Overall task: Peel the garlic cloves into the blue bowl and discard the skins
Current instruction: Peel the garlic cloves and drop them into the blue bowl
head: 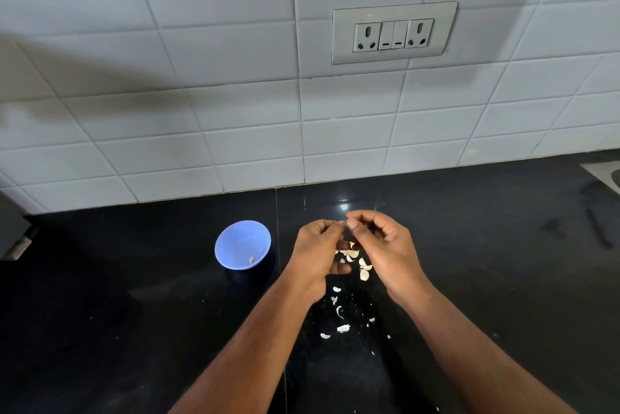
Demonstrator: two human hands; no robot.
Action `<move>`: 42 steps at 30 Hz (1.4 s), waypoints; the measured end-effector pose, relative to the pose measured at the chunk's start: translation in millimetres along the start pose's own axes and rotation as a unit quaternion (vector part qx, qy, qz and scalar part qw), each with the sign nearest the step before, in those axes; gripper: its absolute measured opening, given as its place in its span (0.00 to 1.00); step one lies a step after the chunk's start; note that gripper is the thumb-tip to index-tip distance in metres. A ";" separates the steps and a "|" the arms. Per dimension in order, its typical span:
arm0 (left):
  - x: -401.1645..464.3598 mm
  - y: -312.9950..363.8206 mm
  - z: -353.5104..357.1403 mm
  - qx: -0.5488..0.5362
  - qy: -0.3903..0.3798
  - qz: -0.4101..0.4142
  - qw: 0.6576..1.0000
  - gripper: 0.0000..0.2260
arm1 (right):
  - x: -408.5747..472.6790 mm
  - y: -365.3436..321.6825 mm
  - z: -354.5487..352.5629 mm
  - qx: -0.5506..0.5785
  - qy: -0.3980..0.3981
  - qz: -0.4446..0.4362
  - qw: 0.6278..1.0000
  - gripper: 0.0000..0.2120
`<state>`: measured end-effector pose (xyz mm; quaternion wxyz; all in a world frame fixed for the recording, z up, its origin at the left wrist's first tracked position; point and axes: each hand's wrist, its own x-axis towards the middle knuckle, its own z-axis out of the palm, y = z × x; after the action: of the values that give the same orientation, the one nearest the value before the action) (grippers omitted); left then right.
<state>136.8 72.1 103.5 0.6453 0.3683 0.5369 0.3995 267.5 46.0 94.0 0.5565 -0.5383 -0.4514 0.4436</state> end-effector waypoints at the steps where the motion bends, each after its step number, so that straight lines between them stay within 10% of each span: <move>1: 0.4 -1.9 1.9 0.008 0.005 0.006 1.000 0.08 | 0.4 -0.2 0.9 -0.001 0.008 0.001 1.000 0.06; 17: -11.1 -8.7 13.9 -0.032 0.040 0.112 0.992 0.10 | 9.8 -5.3 11.0 0.244 -0.020 0.187 0.951 0.11; 42: -9.9 -24.7 -3.1 0.148 0.029 0.108 0.983 0.07 | -0.5 5.6 -3.0 -0.032 0.026 0.014 0.999 0.08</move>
<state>135.7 53.2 84.7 0.5203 0.5041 0.5659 0.3935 270.3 45.1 88.3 0.5440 -0.5737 -0.4433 0.4223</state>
